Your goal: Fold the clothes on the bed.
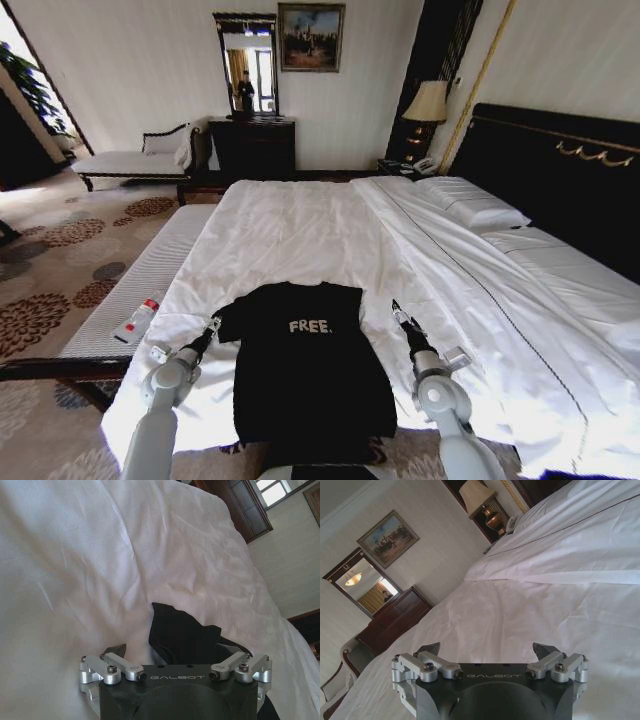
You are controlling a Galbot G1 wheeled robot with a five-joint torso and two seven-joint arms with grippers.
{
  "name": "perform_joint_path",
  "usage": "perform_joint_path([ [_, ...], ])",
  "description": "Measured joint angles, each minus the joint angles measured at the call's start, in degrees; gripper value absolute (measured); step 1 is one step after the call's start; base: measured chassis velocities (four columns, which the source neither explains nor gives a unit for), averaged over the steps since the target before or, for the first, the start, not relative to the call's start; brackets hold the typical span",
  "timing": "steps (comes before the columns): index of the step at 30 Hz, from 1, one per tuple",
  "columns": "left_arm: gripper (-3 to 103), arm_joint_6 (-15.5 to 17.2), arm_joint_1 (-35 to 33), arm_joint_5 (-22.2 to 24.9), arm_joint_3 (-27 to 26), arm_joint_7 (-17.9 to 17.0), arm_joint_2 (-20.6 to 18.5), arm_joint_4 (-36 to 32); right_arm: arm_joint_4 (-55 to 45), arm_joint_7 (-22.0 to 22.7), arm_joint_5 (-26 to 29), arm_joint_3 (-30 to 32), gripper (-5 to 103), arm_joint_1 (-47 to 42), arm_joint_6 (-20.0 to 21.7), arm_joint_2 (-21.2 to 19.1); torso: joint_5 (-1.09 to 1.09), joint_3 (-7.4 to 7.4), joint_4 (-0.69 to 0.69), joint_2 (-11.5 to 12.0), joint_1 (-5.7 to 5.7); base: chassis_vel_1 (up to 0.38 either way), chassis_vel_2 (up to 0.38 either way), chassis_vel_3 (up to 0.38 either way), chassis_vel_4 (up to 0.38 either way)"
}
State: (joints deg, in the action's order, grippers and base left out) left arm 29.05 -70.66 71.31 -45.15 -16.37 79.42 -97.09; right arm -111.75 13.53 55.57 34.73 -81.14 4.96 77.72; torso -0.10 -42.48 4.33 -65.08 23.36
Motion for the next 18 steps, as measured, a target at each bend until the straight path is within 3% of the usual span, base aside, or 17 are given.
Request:
perform_joint_path([
  [7, 103, 1.0, 0.7, 0.1, 0.5, 1.2, 1.0, 0.3, 1.2, 0.3, -0.3, -1.4, 100, 0.4, 0.0, 0.1, 0.00, 0.00, 0.00, 0.0, 0.00, 0.000, 0.000, 0.000, 0.000],
  [11, 100, 0.8, 0.6, -0.6, 0.3, 1.3, 1.6, 0.3, 1.6, -0.3, -1.0, -2.3, 100, 0.5, -0.4, 0.1, 0.00, 0.00, 0.01, 0.0, 0.00, 0.000, 0.000, 0.000, 0.000],
  [14, 84, 0.5, 0.5, -1.2, 0.2, 1.3, 1.8, 0.2, 2.3, -0.5, -1.4, -2.8, 100, 0.6, -0.7, 0.1, 0.00, 0.00, 0.00, 0.0, 0.00, 0.000, 0.000, 0.000, 0.000],
  [16, 84, 0.4, 0.5, -1.4, 0.2, 1.5, 1.8, 0.2, 2.4, -0.5, -1.4, -2.8, 100, 0.6, -0.8, 0.1, 0.00, 0.00, 0.01, 0.0, 0.00, 0.000, 0.000, 0.000, 0.000],
  [18, 73, 0.4, 0.2, -2.4, 0.2, 2.3, 1.7, -0.1, 2.9, -0.5, -1.6, -3.1, 100, 0.2, -1.1, 0.3, 0.00, 0.00, 0.00, 0.0, 0.00, 0.000, 0.000, 0.000, 0.000],
])
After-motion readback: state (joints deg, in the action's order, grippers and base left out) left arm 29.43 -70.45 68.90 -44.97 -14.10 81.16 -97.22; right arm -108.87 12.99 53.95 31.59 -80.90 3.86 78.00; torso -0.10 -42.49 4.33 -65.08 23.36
